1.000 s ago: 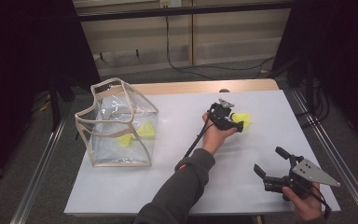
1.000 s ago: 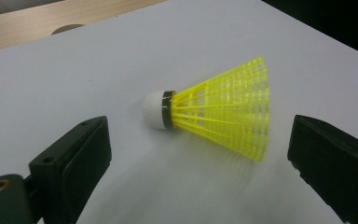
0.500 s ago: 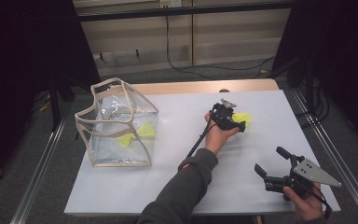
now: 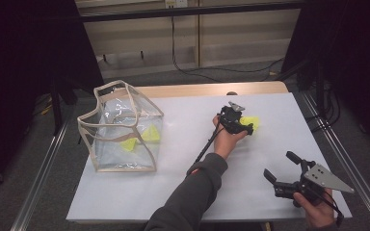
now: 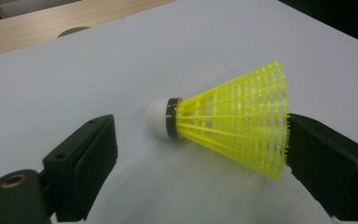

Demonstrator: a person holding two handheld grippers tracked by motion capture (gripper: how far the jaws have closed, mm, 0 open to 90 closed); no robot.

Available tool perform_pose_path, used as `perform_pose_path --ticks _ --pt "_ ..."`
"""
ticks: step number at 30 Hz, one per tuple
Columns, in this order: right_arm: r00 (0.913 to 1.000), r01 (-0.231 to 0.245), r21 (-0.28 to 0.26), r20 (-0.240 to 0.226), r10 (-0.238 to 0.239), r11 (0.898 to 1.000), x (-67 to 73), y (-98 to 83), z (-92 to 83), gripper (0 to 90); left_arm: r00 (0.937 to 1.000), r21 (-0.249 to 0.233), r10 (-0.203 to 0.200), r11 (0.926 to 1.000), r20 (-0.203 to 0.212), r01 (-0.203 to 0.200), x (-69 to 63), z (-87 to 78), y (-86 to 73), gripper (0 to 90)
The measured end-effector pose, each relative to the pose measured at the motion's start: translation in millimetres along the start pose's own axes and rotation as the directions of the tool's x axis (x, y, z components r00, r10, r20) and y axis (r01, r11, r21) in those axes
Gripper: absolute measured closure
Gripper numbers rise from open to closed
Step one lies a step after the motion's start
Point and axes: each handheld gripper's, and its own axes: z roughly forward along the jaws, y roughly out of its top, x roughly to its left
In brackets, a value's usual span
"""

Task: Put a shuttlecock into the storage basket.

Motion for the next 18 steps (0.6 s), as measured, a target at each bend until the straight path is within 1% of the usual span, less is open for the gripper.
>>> perform_pose_path --ticks 1,3,5,6,7,9,10,12,15,16,17,18 --pt "1.0000 -0.001 0.001 0.001 0.001 1.000 -0.1 -0.1 0.1 1.7 1.0000 0.008 -0.003 1.0000 0.002 0.003 0.8 -0.3 0.0 18.5" --pt "1.0000 0.000 0.002 0.000 0.000 1.000 0.1 0.1 0.1 1.7 1.0000 0.005 -0.008 1.0000 -0.005 0.008 2.5 -1.7 0.0 17.6" --pt "1.0000 0.004 0.000 -0.003 -0.004 1.000 0.2 0.1 0.1 1.7 0.9999 0.003 -0.011 0.9999 -0.008 0.011 3.1 -3.8 -0.4 18.5" --pt "1.0000 0.003 0.000 -0.001 -0.003 1.000 0.4 0.0 0.3 1.7 0.9999 -0.004 -0.002 1.0000 -0.013 0.002 4.2 -5.2 -0.8 18.8" --pt "1.0000 0.002 0.001 0.001 -0.002 1.000 0.3 -0.1 0.3 1.7 0.9998 -0.005 -0.009 1.0000 -0.017 0.009 4.7 -6.5 -1.6 19.3" --pt "1.0000 0.001 0.001 -0.001 -0.001 1.000 0.2 0.1 0.0 1.7 0.9998 0.009 -0.006 0.9999 -0.017 0.006 7.6 -8.9 -2.6 20.2" --pt "1.0000 0.002 0.002 -0.002 -0.002 1.000 0.2 0.0 0.0 1.7 0.9998 0.007 -0.007 0.9999 -0.016 0.007 9.0 -10.1 -3.3 21.1" --pt "1.0000 0.004 0.000 -0.003 -0.004 1.000 0.2 0.1 0.0 1.7 0.9996 0.004 0.002 1.0000 -0.029 -0.001 12.0 -13.8 -4.6 28.3" --pt "1.0000 0.001 -0.001 -0.004 -0.001 1.000 1.1 0.1 0.5 1.7 0.9990 0.006 -0.002 1.0000 -0.044 0.003 16.8 -18.2 -6.0 29.3" --pt "1.0000 0.002 0.000 -0.005 -0.002 1.000 1.2 0.1 0.8 1.7 0.9988 -0.002 -0.009 1.0000 -0.048 0.009 17.6 -18.6 -6.7 30.0" --pt "1.0000 0.006 -0.001 -0.007 -0.006 1.000 1.2 0.1 1.0 1.7 0.9985 0.002 0.000 1.0000 -0.055 0.000 19.8 -19.9 -6.9 31.2" --pt "0.9999 0.006 -0.002 -0.008 -0.006 1.000 1.5 0.2 1.1 1.7 0.9987 0.004 0.003 1.0000 -0.051 -0.003 21.8 -20.3 -7.3 31.9"
